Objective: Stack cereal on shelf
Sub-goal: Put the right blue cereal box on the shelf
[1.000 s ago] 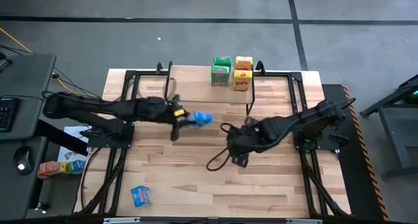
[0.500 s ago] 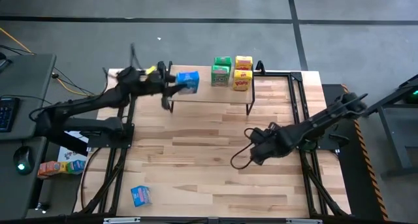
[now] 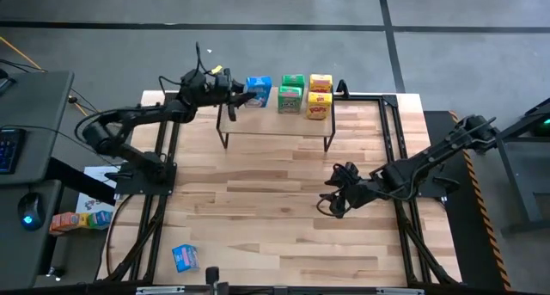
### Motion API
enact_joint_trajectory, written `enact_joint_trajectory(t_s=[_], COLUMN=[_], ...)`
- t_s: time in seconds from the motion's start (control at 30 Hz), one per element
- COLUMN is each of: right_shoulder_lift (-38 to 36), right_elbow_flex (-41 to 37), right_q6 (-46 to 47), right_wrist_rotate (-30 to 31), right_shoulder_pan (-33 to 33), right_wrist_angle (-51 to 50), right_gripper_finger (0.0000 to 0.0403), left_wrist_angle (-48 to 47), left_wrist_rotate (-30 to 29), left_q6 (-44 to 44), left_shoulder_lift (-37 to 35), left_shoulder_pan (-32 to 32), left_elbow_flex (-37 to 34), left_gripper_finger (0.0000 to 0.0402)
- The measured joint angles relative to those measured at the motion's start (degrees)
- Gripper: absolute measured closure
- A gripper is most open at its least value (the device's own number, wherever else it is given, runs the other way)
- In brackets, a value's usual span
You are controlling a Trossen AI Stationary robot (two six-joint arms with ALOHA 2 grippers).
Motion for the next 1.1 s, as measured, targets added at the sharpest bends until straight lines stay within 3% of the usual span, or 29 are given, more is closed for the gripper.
enact_joint_trajectory(t_s=[0.2, 0.53, 1.1], right_shoulder_lift=[0.0, 0.0, 0.0], right_elbow_flex=[0.0, 0.0, 0.0], right_q6=[-0.3, -0.3, -0.1], right_wrist_rotate=[0.3, 0.2, 0.3], right_shoulder_pan=[-0.1, -0.1, -0.1], right_wrist_angle=[0.1, 0.3, 0.3], right_gripper_finger=[0.0176, 0.0176, 0.0176], left_wrist_angle=[5.5, 5.9, 3.1], left_wrist_rotate=[-1.1, -0.7, -0.8], left_q6=[-1.7, 2.7, 4.5], left_shoulder_lift=[6.2, 8.1, 7.6], left_shoulder_pan=[0.2, 0.8, 0.9], left_elbow_flex=[0.0, 0.0, 0.1], left_gripper_finger=[0.0309, 0.0305, 0.0193])
